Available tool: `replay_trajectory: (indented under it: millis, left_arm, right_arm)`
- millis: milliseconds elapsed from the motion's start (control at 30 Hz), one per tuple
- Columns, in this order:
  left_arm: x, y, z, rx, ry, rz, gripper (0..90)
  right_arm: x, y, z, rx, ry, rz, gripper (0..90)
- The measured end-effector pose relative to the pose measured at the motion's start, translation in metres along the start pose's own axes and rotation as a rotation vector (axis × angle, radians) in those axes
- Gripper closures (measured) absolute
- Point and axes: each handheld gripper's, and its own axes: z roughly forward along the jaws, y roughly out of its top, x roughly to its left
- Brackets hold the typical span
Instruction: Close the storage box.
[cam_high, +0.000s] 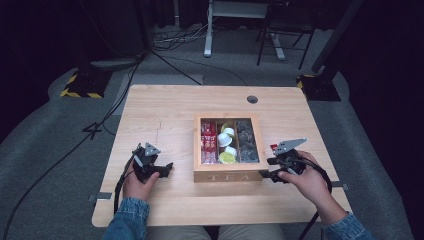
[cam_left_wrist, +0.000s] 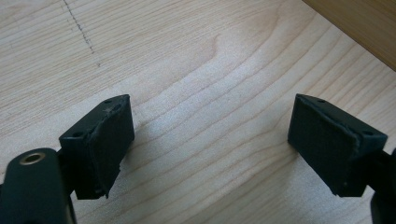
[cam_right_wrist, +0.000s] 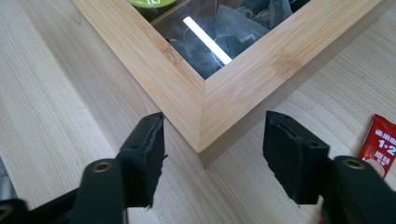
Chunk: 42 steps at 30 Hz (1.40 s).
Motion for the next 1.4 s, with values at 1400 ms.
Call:
replay_trajectory:
  millis: [1400]
  left_arm:
    - [0.011,-0.005,-0.006,0.0,-0.057,0.053,15.4]
  right_arm:
    - [-0.105,-0.067,-0.037,-0.199,-0.224,0.308,30.2]
